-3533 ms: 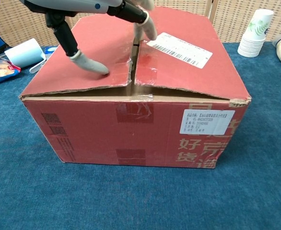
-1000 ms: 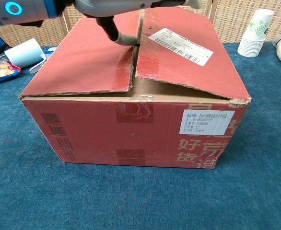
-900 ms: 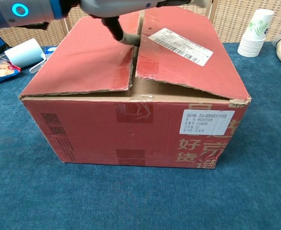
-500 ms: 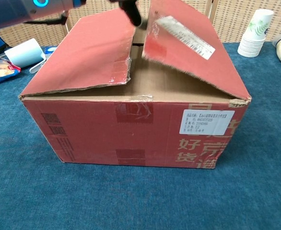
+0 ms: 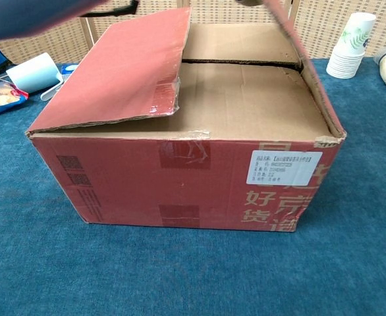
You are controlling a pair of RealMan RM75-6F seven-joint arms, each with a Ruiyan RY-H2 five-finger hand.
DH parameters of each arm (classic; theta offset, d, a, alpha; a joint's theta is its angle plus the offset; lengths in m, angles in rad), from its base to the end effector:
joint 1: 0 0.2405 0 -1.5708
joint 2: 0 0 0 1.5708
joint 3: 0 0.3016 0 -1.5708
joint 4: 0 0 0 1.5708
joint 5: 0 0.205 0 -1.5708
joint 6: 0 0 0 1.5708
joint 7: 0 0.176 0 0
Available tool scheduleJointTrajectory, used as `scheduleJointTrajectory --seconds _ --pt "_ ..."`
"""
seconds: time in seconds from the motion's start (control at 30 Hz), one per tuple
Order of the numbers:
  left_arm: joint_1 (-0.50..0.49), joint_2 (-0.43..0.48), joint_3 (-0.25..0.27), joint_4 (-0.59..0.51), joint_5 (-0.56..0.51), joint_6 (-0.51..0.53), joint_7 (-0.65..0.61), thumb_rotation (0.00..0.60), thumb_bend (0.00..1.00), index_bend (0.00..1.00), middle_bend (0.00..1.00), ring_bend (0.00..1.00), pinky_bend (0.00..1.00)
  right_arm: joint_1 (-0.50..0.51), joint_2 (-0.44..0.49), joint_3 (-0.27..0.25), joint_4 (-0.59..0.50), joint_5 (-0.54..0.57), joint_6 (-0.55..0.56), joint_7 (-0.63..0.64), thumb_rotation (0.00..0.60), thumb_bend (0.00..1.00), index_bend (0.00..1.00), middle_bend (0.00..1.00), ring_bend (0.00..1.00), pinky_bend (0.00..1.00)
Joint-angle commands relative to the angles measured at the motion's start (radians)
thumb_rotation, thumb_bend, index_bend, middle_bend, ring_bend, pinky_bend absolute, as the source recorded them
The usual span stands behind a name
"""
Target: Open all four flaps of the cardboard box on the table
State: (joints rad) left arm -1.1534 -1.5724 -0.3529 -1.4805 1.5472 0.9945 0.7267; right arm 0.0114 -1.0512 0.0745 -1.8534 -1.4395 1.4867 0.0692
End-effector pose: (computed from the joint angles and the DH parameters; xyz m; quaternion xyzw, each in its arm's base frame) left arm 0.0866 0.4014 0.0100 -0.7707 0.1227 -0.4995 0.3762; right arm -0.3268 -0.1933 0.1938 0.5112 -0.4818 0.4348 0.5635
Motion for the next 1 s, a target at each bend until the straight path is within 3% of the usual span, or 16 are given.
scheduleJointTrajectory --seconds 0.03,0.3,0.57,0.8,1.0 --pt "-0.037 -0.059 -0.019 0.058 -0.016 0.014 -0.024 0.600 0.00 0.02 0.00 0.00 0.10 0.002 0.000 0.001 0.001 0.002 -0.003 0.004 0.600 0.08 0.00 0.00 0.00 0.00" --pt "-0.098 -0.207 -0.046 0.197 -0.052 0.053 -0.072 0.600 0.00 0.02 0.00 0.00 0.08 -0.002 0.002 0.007 0.005 0.009 0.009 0.005 0.600 0.09 0.00 0.00 0.00 0.00" --pt "-0.152 -0.342 -0.084 0.316 -0.129 0.072 -0.109 0.600 0.00 0.01 0.00 0.00 0.08 -0.026 -0.036 0.040 0.008 0.033 0.095 -0.071 0.600 0.09 0.00 0.00 0.00 0.00" --pt "-0.147 -0.333 -0.068 0.298 -0.125 0.098 -0.113 0.600 0.00 0.00 0.00 0.00 0.09 -0.026 -0.034 0.038 0.006 0.026 0.092 -0.066 0.600 0.09 0.00 0.00 0.00 0.00" --pt "-0.146 -0.296 -0.092 0.236 -0.139 0.116 -0.097 0.600 0.00 0.00 0.00 0.00 0.09 -0.024 -0.031 0.036 -0.001 0.019 0.085 -0.065 0.600 0.09 0.00 0.00 0.00 0.00"
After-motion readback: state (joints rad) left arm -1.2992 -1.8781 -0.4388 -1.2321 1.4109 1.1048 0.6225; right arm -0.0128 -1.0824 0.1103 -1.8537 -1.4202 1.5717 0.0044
